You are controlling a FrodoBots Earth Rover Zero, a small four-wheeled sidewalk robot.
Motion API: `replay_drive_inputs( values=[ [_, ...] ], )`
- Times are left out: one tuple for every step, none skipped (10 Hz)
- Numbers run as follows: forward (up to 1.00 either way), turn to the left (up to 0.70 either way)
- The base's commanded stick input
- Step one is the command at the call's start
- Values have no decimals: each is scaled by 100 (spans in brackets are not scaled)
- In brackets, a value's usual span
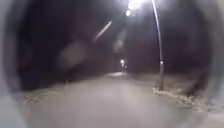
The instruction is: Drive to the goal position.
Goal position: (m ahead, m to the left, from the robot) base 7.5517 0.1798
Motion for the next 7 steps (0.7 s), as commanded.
replay_drive_inputs(
  values=[
    [85, 0],
    [85, 0],
    [85, 0],
    [85, 0],
    [85, 0],
    [85, 0],
    [85, 0]
  ],
)
